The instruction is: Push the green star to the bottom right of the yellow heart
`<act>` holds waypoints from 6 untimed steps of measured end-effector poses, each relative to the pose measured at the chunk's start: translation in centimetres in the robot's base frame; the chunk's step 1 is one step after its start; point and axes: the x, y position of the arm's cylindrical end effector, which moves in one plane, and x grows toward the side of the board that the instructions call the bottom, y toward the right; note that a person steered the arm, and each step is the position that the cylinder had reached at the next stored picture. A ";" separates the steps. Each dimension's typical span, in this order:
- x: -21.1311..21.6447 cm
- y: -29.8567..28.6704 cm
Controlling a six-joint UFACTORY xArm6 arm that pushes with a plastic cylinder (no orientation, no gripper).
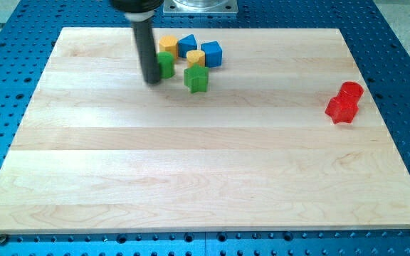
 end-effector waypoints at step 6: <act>3.5 8.4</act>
